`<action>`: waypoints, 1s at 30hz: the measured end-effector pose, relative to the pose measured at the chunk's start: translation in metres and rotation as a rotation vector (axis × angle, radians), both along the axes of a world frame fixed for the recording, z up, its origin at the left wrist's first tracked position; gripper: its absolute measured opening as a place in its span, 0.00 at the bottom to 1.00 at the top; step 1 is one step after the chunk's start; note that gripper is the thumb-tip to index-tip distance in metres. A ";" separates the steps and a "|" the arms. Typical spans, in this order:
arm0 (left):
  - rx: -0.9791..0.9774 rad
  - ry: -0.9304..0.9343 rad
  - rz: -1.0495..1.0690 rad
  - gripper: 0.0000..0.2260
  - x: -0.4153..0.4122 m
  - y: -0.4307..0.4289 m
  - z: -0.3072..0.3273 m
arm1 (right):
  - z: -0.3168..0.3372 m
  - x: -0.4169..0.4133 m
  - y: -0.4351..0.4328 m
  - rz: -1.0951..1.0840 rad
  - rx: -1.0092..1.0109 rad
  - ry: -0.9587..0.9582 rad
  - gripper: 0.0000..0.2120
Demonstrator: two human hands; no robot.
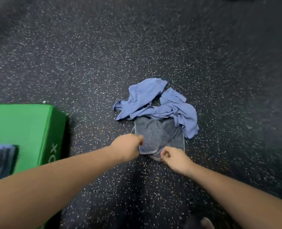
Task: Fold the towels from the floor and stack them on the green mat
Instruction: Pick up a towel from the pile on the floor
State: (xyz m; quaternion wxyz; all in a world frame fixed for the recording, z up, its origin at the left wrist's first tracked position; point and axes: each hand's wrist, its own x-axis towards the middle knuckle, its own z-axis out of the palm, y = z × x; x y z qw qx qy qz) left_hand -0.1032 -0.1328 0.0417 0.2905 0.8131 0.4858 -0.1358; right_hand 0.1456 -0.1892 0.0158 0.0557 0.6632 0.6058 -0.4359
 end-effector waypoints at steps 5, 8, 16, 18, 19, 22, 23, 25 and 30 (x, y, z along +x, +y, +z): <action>-0.037 0.042 -0.006 0.16 0.047 -0.019 -0.061 | -0.042 0.031 -0.018 -0.077 0.004 0.009 0.04; -0.048 0.033 0.030 0.19 0.061 -0.024 -0.090 | -0.065 0.048 -0.019 -0.125 0.060 -0.021 0.04; -0.047 0.010 0.142 0.23 0.084 -0.010 -0.121 | -0.100 0.095 0.020 -0.438 0.372 -0.206 0.15; -0.068 0.005 0.159 0.24 0.087 -0.009 -0.125 | -0.107 0.105 0.030 -0.461 0.355 -0.245 0.17; -0.078 0.011 0.165 0.24 0.088 -0.008 -0.126 | -0.112 0.110 0.035 -0.460 0.327 -0.253 0.17; -0.098 0.021 0.172 0.27 0.089 -0.007 -0.130 | -0.123 0.119 0.048 -0.426 0.249 -0.276 0.15; -0.107 0.027 0.173 0.28 0.089 -0.007 -0.130 | -0.125 0.122 0.051 -0.414 0.245 -0.284 0.13; -0.125 0.025 0.179 0.31 0.089 -0.009 -0.130 | -0.130 0.128 0.054 -0.380 0.253 -0.300 0.07; -0.182 -0.002 0.212 0.33 0.087 -0.007 -0.124 | -0.111 0.132 0.060 -0.419 0.303 -0.136 0.06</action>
